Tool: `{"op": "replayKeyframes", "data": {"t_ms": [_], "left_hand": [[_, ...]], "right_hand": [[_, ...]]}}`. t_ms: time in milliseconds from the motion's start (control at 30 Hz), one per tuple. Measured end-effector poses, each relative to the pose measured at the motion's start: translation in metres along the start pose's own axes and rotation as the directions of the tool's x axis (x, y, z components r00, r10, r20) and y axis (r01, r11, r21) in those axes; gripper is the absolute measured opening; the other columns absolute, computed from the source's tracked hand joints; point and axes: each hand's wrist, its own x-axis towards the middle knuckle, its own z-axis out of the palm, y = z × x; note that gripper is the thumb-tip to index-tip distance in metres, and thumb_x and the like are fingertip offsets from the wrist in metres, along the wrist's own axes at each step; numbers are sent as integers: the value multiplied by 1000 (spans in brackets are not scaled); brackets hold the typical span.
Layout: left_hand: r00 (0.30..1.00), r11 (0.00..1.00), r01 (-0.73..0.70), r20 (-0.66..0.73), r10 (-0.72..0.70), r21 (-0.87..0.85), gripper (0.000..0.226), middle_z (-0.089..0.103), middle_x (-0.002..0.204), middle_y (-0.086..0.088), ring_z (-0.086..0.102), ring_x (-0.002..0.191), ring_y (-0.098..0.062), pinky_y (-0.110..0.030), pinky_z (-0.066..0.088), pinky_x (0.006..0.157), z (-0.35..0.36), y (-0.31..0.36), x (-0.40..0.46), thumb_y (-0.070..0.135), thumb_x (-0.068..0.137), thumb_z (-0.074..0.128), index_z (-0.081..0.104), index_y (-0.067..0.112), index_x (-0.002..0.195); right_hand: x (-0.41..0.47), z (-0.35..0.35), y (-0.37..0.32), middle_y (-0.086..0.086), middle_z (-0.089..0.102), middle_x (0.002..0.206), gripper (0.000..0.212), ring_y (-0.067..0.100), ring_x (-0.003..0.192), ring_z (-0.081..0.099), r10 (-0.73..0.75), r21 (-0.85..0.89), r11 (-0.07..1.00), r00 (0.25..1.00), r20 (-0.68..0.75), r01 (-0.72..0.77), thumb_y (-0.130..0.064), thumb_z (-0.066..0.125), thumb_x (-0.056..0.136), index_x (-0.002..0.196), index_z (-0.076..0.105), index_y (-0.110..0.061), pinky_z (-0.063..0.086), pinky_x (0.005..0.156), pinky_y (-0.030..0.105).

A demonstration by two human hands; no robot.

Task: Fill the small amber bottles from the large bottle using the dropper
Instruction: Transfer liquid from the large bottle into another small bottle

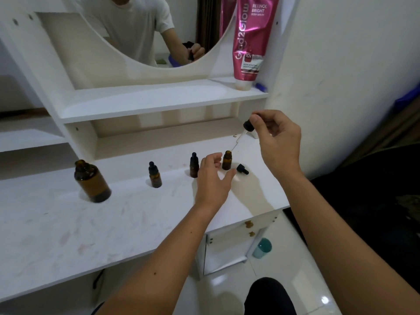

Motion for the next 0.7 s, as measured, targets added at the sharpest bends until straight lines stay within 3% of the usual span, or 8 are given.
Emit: {"op": "replayKeyframes", "data": {"t_ms": [167, 367, 533, 700], "left_hand": [[999, 1000, 2, -35, -2, -10, 52, 61, 131, 4, 62, 115, -10, -31, 53, 105, 9, -3, 15, 26, 91, 80, 56, 17, 136], [998, 999, -34, -52, 34, 6, 26, 68, 113, 6, 66, 104, -7, -35, 56, 99, 14, -8, 23, 19, 95, 75, 66, 16, 119], [997, 998, -58, -50, 60, 31, 22, 69, 111, 7, 67, 104, -9, -36, 57, 98, 15, -12, 24, 17, 96, 74, 67, 17, 117], [997, 997, -64, -48, 66, 41, 21, 69, 111, 7, 68, 105, -7, -35, 56, 100, 14, -11, 25, 15, 97, 72, 66, 16, 117]], "right_hand": [[2, 9, 14, -3, 79, 93, 11, 10, 90, 76, 11, 4, 1000, 999, 32, -11, -22, 73, 98, 107, 76, -15, 60, 90, 28], [-3, 21, 23, -3, 79, 88, 9, 7, 86, 76, 6, -36, 999, 994, 110, -3, -21, 74, 97, 103, 76, -14, 57, 86, 20], [-8, 31, 27, -6, 78, 81, 4, -6, 77, 70, 44, -88, 996, 990, 137, -32, -17, 76, 94, 90, 76, -14, 47, 78, 5], [-10, 34, 25, -1, 78, 84, 5, -3, 77, 72, 22, -87, 996, 988, 153, -9, -16, 76, 94, 94, 78, -11, 48, 78, 5]]}}
